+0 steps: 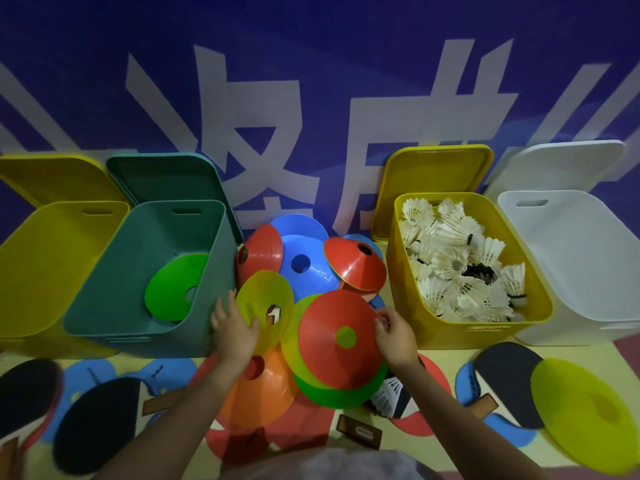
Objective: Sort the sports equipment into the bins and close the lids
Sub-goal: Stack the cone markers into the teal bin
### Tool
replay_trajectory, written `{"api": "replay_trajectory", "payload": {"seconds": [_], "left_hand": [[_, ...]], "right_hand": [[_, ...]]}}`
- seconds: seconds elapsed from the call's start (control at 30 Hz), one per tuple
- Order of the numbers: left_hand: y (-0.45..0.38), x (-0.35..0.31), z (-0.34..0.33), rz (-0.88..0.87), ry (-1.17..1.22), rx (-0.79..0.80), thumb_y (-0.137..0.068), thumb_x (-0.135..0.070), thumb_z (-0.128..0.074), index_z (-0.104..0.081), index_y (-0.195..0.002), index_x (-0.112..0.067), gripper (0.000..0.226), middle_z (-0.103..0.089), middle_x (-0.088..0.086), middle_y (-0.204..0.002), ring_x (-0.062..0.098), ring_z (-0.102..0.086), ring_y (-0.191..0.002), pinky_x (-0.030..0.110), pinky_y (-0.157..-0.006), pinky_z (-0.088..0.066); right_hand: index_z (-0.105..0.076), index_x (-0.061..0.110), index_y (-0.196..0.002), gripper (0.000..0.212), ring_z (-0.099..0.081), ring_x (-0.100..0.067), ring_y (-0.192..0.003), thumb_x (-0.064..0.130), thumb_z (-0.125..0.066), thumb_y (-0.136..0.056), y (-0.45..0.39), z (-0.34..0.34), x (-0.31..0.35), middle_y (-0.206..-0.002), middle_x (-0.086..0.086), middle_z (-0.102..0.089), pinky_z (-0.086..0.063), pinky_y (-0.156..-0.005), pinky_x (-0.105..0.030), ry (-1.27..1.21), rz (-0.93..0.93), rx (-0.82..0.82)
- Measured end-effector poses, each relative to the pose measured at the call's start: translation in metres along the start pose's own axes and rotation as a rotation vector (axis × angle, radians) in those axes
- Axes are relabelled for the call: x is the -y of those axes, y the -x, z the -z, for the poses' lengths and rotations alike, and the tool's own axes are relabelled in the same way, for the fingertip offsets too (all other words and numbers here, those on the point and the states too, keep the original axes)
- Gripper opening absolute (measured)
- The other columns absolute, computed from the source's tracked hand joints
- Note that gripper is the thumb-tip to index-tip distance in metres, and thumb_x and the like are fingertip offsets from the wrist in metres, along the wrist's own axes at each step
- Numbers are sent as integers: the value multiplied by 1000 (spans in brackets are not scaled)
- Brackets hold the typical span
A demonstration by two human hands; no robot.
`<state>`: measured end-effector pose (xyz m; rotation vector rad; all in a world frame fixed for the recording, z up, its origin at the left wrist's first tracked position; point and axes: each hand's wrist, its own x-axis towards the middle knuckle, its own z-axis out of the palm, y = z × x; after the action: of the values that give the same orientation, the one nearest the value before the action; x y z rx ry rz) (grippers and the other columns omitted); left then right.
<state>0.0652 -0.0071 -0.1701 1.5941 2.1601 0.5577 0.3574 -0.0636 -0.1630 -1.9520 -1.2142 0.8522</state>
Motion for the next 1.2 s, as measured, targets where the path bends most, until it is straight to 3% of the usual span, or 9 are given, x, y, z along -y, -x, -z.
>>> {"api": "replay_trajectory", "payload": {"seconds": [0.17,0.27,0.33,0.53,0.67,0.83,1.0,1.07,1.2], "left_hand": [[-3,-14,-8,346,219,79,-81,-26,-73,-19,-151,-10,90,-32,30,-145,45,-33,-133,48,-106,-31],[-9,-8,-15,480,386,63,-79,-13,-74,-24,-148,-4,86,-42,28,-141,45,-41,-129,49,-104,-36],[-12,-4,-19,484,408,48,-78,-6,-72,-27,-147,-4,81,-45,27,-140,44,-45,-126,49,-104,-38],[-6,4,-14,477,138,87,-80,-22,-70,-31,-144,-13,75,-45,27,-135,45,-43,-122,47,-98,-38],[4,11,-18,523,222,109,-80,-14,-70,-26,-148,-11,81,-43,29,-136,46,-47,-119,47,-91,-43],[7,16,-13,466,427,53,-85,0,-61,-22,-150,-5,76,-52,23,-133,40,-51,-119,42,-98,-40],[-2,10,-16,498,815,108,-84,6,-53,-31,-146,-11,68,-56,22,-127,36,-61,-105,45,-87,-53],[-8,8,-17,433,852,116,-83,9,-50,-38,-142,-13,64,-55,21,-128,37,-61,-105,47,-82,-55],[-13,4,-6,377,824,124,-85,10,-47,-25,-150,-16,73,-46,12,-134,35,-58,-107,50,-83,-55]], "right_hand": [[-56,8,-114,21,-62,-24,-91,11,-52,-93,5,-6,-6,-104,-9,-67,-38,-70,-24,27,-15,73],[-53,13,-114,21,-62,-22,-87,14,-53,-93,8,-5,-10,-103,-6,-67,-44,-69,-28,41,-22,122],[-52,16,-113,20,-64,-22,-88,15,-52,-93,9,-4,-12,-103,-4,-66,-47,-71,-30,43,-34,142],[-51,16,-102,11,-63,-23,-85,12,-52,-92,6,-2,-10,-93,-3,-64,-49,-71,-34,50,-10,131],[-48,18,-100,11,-60,-19,-82,10,-52,-93,7,-3,-7,-87,3,-59,-40,-66,-26,44,2,118],[-50,16,-103,10,-60,-16,-82,10,-50,-94,10,-4,-9,-83,12,-58,-39,-58,-17,20,-15,122],[-49,14,-129,36,-62,-25,-107,12,-51,-93,10,-12,-10,-118,-5,-64,-44,-77,-26,4,-52,202],[-42,14,-139,47,-57,-28,-116,13,-53,-93,10,-19,-8,-130,-7,-59,-45,-84,-30,34,-40,236],[-34,14,-146,56,-52,-32,-123,11,-52,-94,12,-33,-3,-138,-10,-52,-43,-96,-36,20,-46,238]]}}
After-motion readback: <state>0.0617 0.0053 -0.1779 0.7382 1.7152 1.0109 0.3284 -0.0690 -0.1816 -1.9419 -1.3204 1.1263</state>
